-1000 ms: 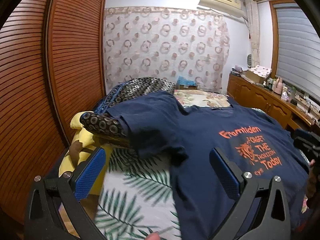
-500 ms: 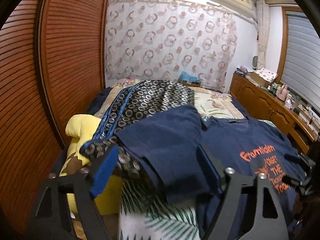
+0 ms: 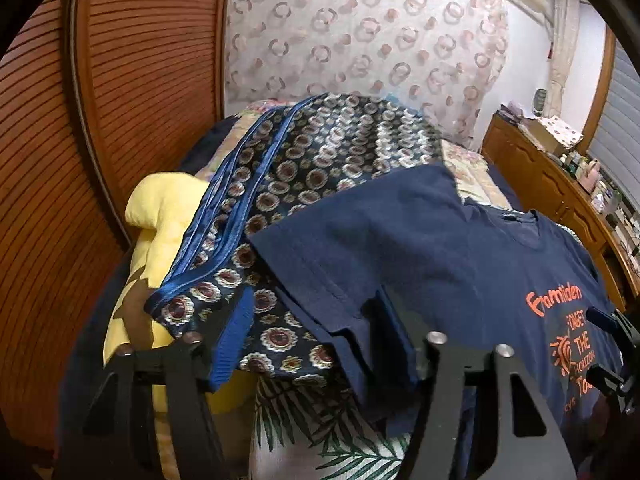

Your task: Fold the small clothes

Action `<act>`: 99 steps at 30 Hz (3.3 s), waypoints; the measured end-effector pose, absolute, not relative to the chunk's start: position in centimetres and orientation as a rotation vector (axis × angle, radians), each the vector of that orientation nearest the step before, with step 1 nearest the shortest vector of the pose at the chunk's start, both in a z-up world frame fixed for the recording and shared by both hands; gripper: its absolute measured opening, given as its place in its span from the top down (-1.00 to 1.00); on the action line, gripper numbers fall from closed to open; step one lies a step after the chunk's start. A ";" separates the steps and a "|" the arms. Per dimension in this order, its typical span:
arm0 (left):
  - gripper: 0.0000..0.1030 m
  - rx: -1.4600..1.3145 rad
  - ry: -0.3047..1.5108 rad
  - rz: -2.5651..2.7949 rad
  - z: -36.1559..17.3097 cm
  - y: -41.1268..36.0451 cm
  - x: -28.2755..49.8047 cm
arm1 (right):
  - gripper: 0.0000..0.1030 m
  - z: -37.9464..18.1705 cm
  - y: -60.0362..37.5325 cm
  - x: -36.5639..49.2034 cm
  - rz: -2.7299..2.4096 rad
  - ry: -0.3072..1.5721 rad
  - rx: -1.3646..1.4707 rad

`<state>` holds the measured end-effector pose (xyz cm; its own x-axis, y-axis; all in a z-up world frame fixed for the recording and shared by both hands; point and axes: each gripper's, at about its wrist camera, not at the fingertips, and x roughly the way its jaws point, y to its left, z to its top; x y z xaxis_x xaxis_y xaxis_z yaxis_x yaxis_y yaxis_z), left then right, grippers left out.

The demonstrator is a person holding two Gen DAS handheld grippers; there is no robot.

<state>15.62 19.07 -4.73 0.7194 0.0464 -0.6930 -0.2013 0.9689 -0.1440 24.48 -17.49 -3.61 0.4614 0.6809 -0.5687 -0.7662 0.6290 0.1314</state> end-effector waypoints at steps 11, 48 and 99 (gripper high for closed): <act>0.90 -0.151 0.768 0.082 -3.7 17.7 16.0 | -1.00 -3.6 -17.7 23.5 0.879 0.624 -0.118; 0.06 0.013 0.631 -0.294 5.0 2.6 19.5 | -0.99 -2.7 -24.8 22.9 0.680 0.582 -0.033; 0.27 -0.087 0.862 -0.291 -8.3 1.9 17.4 | 0.34 -9.1 -15.2 33.6 0.881 0.811 -0.178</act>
<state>17.39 1.85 -8.26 0.6145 -0.2874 -0.7348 0.2173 0.9569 -0.1925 33.58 -15.19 -9.12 0.3667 0.6172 -0.6961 -0.7446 0.6433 0.1781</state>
